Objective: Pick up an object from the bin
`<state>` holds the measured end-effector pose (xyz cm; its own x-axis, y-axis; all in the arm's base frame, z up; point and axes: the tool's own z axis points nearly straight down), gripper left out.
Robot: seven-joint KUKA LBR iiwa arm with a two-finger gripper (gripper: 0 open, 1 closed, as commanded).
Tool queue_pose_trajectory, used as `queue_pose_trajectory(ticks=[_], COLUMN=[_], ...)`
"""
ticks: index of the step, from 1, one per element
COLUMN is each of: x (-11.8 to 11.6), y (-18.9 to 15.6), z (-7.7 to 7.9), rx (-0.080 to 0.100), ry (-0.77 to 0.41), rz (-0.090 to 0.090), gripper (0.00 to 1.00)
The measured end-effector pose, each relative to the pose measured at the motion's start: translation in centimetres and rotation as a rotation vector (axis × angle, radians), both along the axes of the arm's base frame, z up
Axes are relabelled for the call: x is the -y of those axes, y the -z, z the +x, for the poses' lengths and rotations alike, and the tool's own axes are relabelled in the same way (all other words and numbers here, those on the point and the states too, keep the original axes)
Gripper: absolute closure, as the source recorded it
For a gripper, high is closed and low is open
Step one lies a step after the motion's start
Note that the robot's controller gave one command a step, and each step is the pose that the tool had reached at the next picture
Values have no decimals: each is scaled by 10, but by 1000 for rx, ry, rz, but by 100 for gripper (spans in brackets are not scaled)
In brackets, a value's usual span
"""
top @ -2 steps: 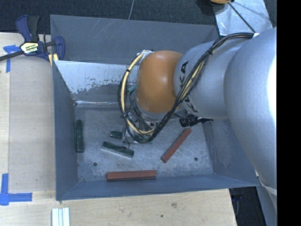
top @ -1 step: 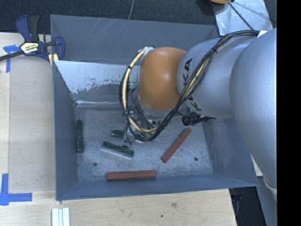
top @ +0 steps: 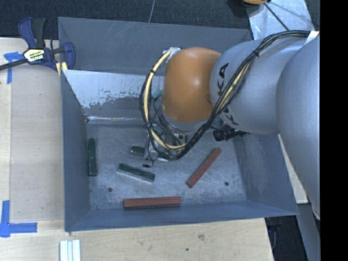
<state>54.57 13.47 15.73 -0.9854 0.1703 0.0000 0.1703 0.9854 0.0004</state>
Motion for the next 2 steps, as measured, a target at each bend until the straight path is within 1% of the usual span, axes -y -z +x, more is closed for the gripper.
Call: queue_pose_trajectory(ticks=[1, 2], x=[0, 0], y=[-12, -16], z=[2, 2], rx=[7, 8], ry=[0, 0], rz=[2, 2], gripper=[100, 100])
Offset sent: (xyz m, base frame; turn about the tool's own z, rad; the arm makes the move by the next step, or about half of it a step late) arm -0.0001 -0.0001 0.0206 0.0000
